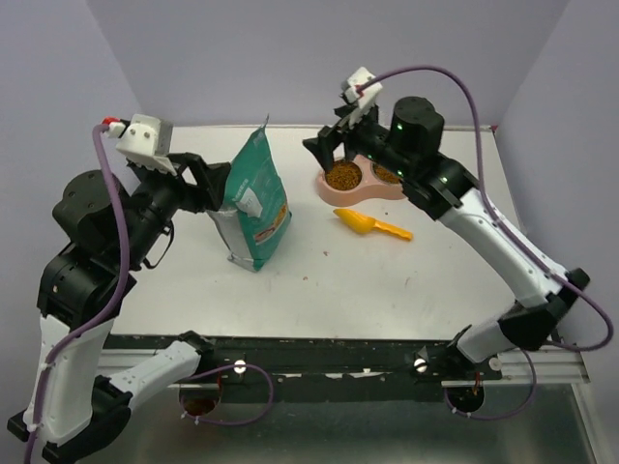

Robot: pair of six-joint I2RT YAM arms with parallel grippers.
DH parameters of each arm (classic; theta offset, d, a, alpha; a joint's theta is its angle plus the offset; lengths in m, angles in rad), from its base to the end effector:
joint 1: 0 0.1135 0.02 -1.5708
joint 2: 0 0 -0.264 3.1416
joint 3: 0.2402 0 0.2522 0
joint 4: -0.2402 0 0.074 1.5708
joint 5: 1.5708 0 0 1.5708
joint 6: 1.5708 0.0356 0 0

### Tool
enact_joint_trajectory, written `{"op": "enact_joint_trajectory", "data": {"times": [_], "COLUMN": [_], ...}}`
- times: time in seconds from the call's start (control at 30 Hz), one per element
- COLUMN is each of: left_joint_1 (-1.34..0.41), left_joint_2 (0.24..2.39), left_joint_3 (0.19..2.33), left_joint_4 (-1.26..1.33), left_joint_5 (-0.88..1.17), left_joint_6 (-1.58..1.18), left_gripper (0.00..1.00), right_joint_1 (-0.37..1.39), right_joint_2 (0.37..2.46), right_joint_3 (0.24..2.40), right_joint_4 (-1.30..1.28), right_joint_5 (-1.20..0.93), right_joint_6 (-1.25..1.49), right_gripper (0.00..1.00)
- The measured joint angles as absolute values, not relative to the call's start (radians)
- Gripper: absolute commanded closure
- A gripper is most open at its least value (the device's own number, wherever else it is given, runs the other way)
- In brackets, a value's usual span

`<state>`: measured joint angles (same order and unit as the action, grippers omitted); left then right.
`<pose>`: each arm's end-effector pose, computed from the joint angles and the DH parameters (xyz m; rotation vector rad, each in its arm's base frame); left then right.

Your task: Serve the pet food

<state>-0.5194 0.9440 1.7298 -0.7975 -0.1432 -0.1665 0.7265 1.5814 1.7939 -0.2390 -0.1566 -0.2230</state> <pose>0.0937 -0.0477 0.5417 0.1686 1.5893 -0.4222 0.2645 0.2424 0.4849 -0.8487 1.3811 0.5149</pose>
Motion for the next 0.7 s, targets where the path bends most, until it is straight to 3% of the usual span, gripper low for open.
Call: {"op": "enact_joint_trajectory", "data": {"times": [0.37, 0.7], "left_joint_1": [-0.519, -0.519], "left_joint_2": [0.643, 0.196], "left_joint_3": [1.416, 0.809], "left_joint_4": [-0.665, -0.402], "left_joint_5": [-0.096, 0.035], "left_joint_6": [-0.308, -0.496], "left_gripper": [0.17, 0.11], "right_joint_1": [0.727, 0.727], "right_joint_2": [1.048, 0.554], "right_joint_3": [1.296, 0.771], "right_joint_4": [-0.364, -0.463], "right_joint_5": [0.246, 0.365], "right_joint_6": [0.347, 0.688], "right_gripper": [0.00, 0.00]}}
